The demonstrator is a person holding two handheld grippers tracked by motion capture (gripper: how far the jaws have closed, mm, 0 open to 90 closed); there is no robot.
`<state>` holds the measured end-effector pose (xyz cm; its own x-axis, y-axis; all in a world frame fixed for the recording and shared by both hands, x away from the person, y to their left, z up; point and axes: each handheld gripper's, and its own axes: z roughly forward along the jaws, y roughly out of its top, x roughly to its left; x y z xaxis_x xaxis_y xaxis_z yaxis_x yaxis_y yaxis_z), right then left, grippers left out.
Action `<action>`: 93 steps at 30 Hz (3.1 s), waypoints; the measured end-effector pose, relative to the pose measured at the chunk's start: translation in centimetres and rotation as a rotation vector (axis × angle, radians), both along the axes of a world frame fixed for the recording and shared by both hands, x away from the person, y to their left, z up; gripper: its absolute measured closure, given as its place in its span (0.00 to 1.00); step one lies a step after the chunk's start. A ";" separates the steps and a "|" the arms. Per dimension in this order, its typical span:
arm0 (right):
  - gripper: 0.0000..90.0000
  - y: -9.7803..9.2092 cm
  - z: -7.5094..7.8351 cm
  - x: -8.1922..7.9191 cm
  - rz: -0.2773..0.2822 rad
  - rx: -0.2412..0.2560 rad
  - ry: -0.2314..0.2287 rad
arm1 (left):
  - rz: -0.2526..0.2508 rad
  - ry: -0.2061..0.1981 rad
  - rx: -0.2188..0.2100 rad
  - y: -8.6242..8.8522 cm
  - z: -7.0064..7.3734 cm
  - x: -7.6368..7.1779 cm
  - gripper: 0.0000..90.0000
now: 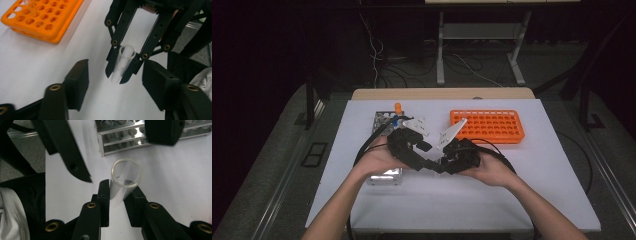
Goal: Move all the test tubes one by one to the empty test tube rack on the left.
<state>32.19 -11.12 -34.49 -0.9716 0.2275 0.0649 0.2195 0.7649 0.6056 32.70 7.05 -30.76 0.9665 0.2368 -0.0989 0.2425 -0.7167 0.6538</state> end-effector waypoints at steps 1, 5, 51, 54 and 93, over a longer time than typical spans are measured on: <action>0.83 0.1 -0.1 -0.1 0.002 -0.002 -0.001 | -0.011 0.007 0.002 0.0 0.0 0.0 0.45; 0.83 0.6 -0.3 -0.2 0.009 -0.007 0.000 | -0.041 0.014 0.010 -0.2 -0.1 0.1 0.52; 0.16 -4.0 0.9 0.9 -0.191 0.131 -0.011 | 0.042 -0.044 -0.006 2.2 2.5 1.4 0.83; 0.06 -4.9 1.0 1.1 -0.226 0.161 0.006 | 0.063 -0.053 -0.004 2.7 2.8 1.7 0.83; 0.00 -11.0 -0.5 2.2 -0.351 0.240 0.054 | 0.371 -0.119 0.044 9.0 2.8 6.2 0.83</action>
